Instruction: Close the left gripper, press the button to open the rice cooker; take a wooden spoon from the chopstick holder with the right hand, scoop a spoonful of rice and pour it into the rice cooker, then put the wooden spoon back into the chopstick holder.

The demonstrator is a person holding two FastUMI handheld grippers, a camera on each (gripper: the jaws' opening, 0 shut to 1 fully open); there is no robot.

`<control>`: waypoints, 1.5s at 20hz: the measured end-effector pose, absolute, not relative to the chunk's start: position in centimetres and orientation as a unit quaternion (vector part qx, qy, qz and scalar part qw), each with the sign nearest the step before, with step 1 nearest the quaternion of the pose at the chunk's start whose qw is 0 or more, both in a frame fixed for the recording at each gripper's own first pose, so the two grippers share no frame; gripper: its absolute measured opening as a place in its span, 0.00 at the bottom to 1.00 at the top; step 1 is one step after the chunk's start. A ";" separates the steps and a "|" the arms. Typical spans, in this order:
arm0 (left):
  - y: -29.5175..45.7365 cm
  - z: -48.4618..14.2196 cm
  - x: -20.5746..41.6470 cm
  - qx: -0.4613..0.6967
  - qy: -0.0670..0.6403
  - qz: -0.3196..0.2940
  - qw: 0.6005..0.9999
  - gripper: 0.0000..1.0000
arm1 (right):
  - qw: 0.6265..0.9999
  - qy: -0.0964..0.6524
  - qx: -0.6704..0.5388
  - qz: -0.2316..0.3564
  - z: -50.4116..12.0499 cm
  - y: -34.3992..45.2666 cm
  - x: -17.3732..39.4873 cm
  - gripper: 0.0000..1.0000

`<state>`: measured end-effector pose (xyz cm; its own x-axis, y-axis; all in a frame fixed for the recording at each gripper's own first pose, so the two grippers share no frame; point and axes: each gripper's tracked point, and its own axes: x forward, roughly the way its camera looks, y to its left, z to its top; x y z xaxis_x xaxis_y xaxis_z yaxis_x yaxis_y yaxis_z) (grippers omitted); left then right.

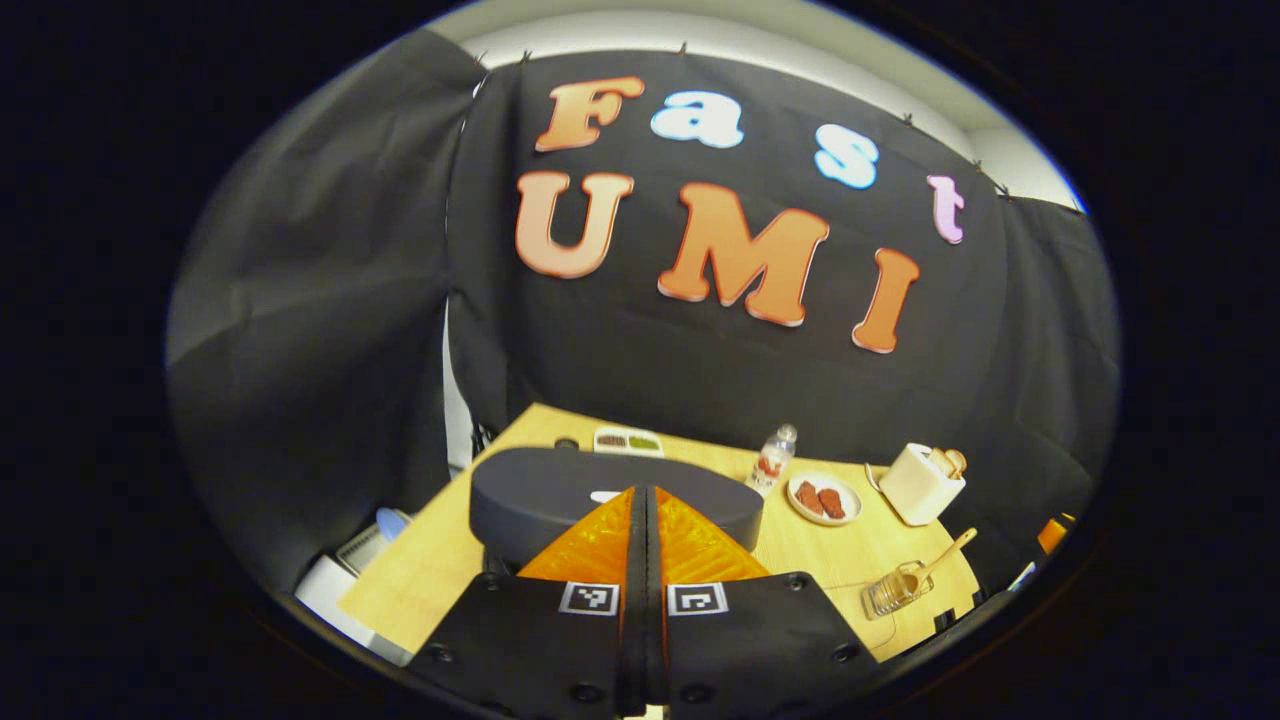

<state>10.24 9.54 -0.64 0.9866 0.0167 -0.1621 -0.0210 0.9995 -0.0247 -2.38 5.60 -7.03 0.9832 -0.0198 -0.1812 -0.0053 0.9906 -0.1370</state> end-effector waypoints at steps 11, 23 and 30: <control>9.4 0.0 5.8 -0.008 0.069 0.031 0.997 0.06 | 0.996 0.088 -0.029 -0.006 -7.0 4.4 -0.8 0.95; 10.7 0.7 4.6 -0.025 0.046 0.051 0.997 1.00 | 0.994 0.106 0.015 -0.018 -10.3 1.0 2.4 0.95; 11.5 1.2 3.9 -0.004 0.039 0.070 0.997 1.00 | 0.984 0.172 0.051 -0.021 -17.0 -1.3 8.5 0.95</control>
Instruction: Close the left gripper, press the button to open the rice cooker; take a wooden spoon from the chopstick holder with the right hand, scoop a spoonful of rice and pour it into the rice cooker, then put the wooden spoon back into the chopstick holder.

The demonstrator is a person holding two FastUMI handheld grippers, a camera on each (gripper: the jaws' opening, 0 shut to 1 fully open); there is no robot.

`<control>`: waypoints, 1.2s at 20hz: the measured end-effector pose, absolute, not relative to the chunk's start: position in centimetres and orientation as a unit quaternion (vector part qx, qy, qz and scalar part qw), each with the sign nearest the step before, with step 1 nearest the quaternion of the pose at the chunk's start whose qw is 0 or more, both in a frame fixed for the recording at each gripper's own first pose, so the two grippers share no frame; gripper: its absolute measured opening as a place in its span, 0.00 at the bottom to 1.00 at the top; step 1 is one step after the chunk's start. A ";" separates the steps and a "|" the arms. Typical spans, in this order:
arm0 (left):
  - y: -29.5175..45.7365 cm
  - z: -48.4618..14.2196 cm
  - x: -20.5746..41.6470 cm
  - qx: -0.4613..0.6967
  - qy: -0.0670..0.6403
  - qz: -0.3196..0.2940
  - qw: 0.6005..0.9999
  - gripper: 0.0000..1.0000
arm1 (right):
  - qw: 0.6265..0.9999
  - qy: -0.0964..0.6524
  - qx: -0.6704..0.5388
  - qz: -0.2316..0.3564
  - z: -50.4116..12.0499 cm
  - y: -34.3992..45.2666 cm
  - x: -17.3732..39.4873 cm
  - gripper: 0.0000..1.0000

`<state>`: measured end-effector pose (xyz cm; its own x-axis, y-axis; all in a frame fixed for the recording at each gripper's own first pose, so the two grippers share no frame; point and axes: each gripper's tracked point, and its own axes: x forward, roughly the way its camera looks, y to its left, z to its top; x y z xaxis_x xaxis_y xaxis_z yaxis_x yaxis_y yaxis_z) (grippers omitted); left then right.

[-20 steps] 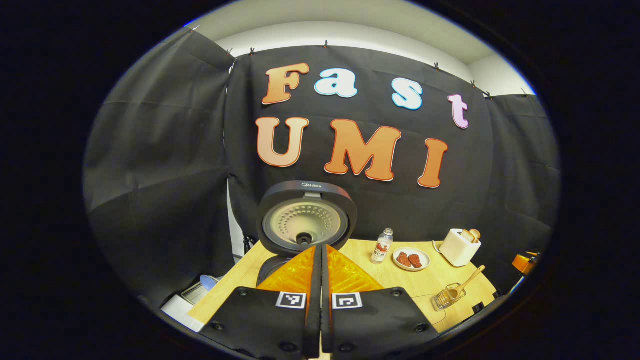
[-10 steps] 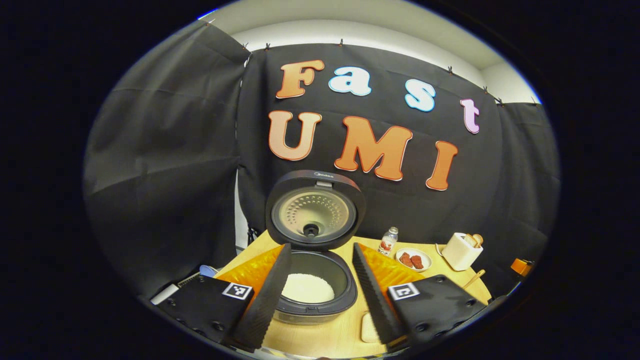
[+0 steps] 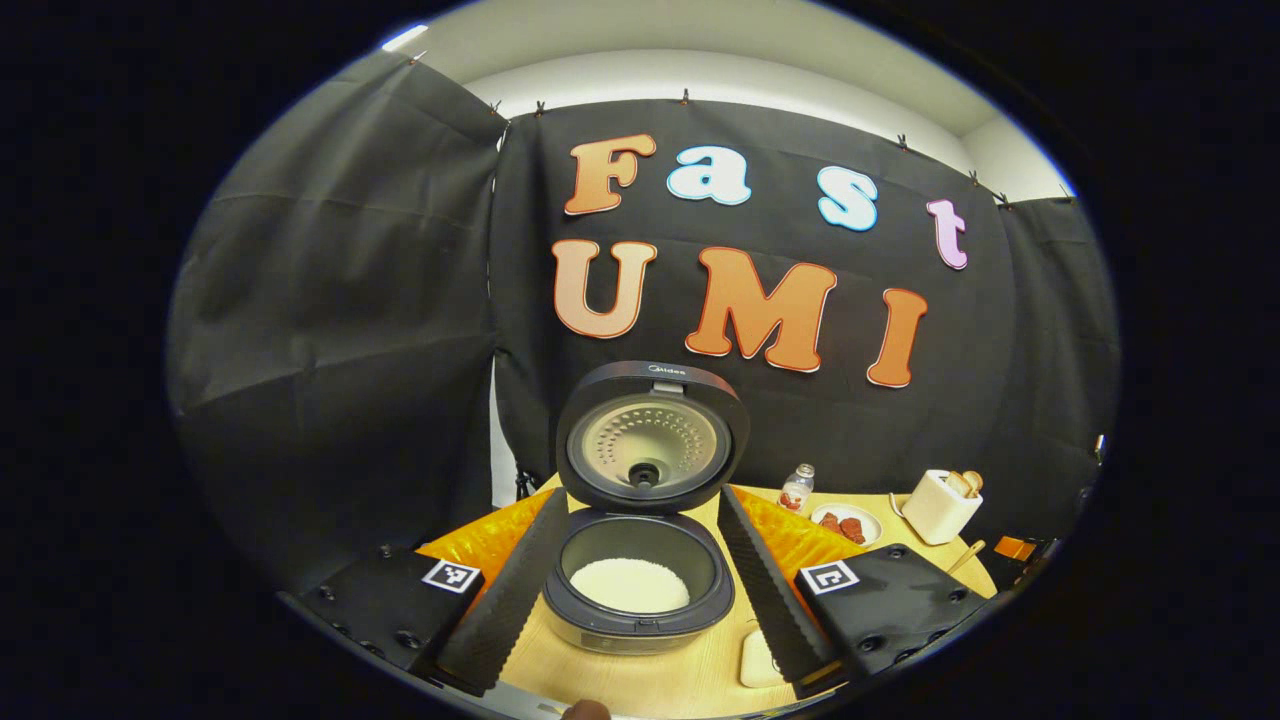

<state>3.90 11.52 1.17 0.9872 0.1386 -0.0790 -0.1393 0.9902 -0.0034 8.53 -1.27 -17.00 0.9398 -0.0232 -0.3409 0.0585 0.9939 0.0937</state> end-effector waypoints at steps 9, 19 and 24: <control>13.3 0.7 2.8 -0.008 0.049 0.105 0.993 1.00 | 0.960 0.245 0.131 -0.037 -23.9 -2.2 15.7 0.83; 15.7 0.1 2.2 -0.005 0.061 0.138 0.989 1.00 | 0.953 0.230 0.198 0.011 -21.6 0.7 16.1 0.25; 15.5 0.6 2.2 -0.002 0.055 0.125 0.991 1.00 | 0.962 0.221 0.162 0.017 -19.9 1.7 15.9 0.10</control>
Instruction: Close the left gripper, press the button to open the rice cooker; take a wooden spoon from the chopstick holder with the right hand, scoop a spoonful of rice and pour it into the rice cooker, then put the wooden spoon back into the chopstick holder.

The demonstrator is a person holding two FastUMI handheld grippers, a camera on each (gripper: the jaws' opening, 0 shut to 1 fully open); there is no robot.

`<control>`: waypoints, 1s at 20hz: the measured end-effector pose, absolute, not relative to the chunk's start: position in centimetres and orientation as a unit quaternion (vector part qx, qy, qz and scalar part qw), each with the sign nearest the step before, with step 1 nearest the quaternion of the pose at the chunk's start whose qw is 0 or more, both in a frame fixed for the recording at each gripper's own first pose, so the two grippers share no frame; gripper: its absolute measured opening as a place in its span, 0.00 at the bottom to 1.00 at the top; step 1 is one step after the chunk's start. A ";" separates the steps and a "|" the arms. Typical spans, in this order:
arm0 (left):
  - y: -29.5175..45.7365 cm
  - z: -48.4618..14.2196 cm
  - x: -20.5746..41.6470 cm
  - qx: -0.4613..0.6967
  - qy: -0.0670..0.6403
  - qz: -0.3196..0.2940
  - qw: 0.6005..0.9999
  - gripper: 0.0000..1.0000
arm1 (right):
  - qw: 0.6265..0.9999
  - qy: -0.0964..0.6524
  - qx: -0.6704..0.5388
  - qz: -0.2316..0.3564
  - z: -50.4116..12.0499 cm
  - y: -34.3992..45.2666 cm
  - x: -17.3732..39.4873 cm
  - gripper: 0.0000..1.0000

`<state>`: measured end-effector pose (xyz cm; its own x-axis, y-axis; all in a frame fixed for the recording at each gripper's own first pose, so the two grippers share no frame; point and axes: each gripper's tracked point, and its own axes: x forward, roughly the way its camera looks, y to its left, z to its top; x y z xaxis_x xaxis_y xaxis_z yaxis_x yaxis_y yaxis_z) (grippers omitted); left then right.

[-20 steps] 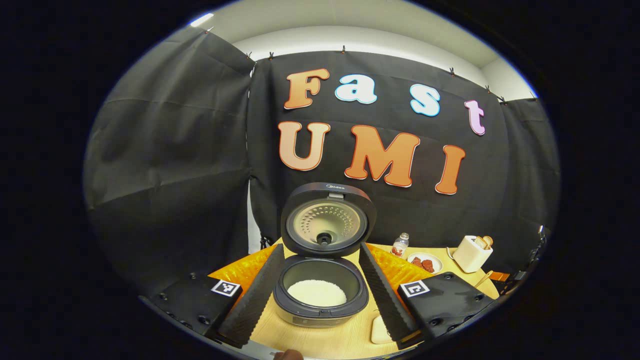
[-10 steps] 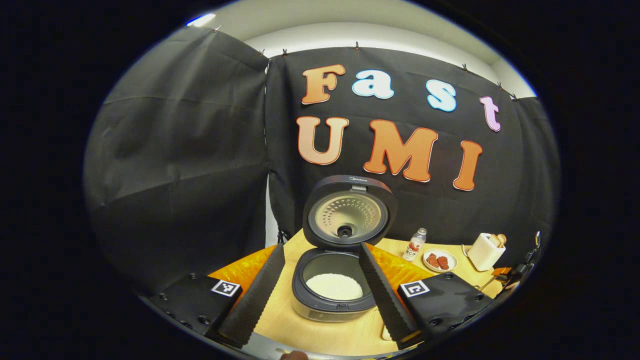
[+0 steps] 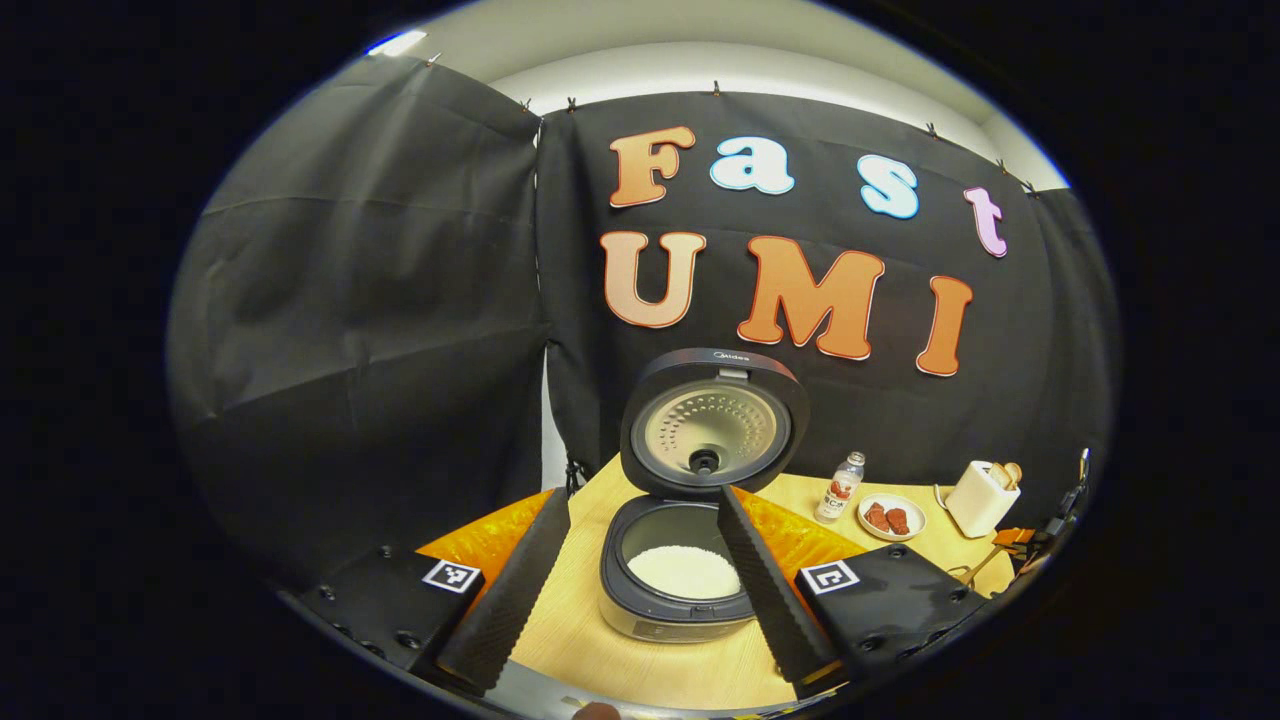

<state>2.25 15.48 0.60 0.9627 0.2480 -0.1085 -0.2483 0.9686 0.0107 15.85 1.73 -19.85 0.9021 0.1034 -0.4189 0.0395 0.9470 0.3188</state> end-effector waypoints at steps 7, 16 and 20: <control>16.1 0.7 2.7 -0.010 0.055 0.082 0.995 1.00 | 0.985 0.137 0.106 0.023 -10.8 5.1 12.3 0.08; 20.2 0.7 2.3 -0.026 0.054 0.065 0.996 1.00 | 0.982 0.129 0.048 0.127 -11.9 18.0 6.7 0.08; 21.6 0.0 1.4 -0.026 0.066 0.060 0.996 1.00 | 0.980 0.156 0.004 0.123 -17.7 20.0 6.7 0.08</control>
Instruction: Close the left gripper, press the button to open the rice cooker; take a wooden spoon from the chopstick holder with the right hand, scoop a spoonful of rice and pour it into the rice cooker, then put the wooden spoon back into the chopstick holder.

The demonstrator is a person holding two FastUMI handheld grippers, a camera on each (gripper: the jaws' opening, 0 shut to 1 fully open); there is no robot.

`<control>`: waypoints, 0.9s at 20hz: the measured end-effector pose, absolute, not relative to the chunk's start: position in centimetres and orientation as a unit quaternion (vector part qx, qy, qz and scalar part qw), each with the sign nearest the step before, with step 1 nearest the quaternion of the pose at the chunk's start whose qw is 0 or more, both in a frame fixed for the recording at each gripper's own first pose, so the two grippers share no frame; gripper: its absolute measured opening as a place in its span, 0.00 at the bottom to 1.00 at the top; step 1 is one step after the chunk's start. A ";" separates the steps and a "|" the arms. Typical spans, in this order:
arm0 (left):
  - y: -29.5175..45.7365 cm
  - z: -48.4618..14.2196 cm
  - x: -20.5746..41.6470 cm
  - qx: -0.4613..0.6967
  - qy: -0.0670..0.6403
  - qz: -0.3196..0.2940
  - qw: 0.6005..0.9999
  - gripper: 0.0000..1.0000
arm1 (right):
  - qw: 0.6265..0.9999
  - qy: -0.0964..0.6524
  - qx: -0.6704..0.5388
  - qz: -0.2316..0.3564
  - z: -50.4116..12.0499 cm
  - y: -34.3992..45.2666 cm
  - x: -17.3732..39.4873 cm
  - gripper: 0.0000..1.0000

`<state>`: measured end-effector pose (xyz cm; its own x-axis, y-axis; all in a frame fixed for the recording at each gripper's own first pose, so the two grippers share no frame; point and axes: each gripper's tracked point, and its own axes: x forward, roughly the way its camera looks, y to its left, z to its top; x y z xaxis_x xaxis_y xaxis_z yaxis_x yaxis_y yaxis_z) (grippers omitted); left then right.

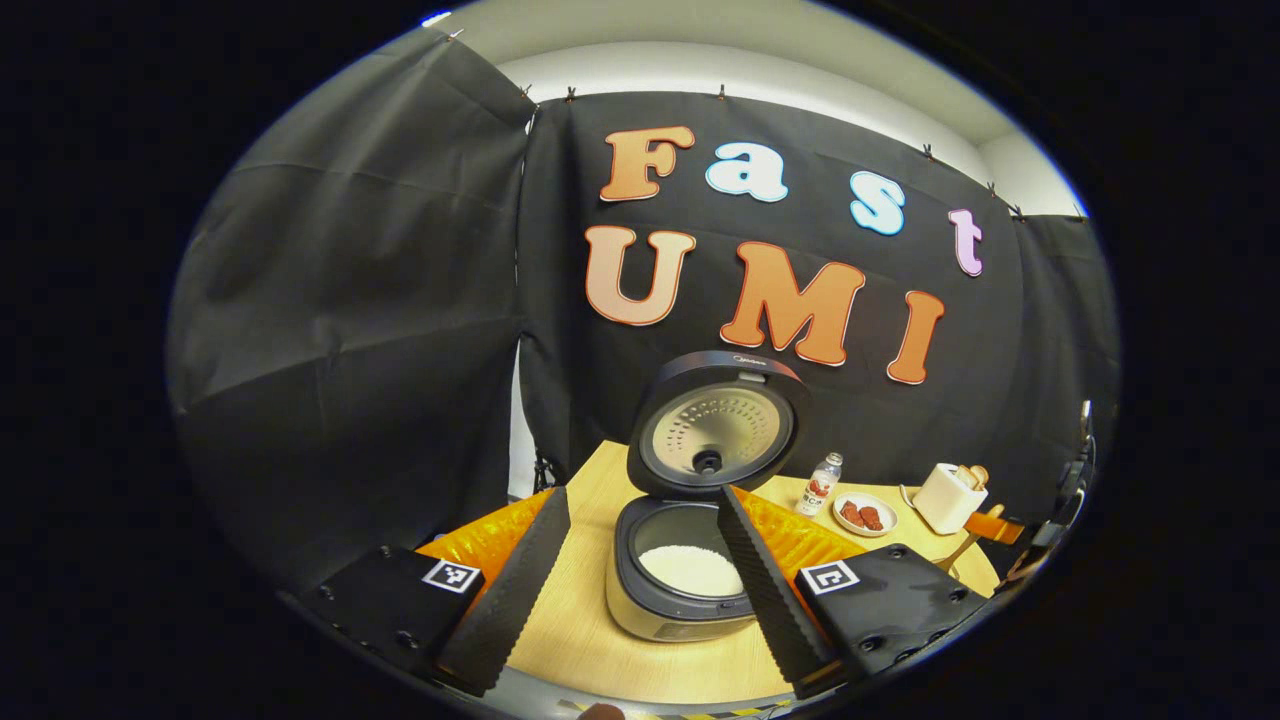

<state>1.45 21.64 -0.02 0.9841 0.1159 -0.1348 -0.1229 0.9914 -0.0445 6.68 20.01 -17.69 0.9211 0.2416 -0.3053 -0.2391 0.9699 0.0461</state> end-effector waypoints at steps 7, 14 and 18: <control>23.0 -2.2 0.7 -0.001 0.097 0.045 0.994 1.00 | 0.986 0.137 -0.039 0.081 -22.4 19.4 8.5 0.08; 23.9 -3.4 1.1 -0.012 0.109 0.032 0.993 1.00 | 0.988 0.132 -0.003 0.084 -24.5 19.7 4.9 0.08; 24.4 -4.2 1.3 -0.021 0.118 0.024 0.992 1.00 | 0.981 0.144 0.119 0.061 -24.7 19.6 3.0 0.08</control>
<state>1.28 24.43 -4.20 0.9708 0.0422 -0.2360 -0.0523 0.9980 -0.0364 3.04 19.57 -24.74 0.9513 0.1540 -0.2670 -0.0857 0.9642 0.2509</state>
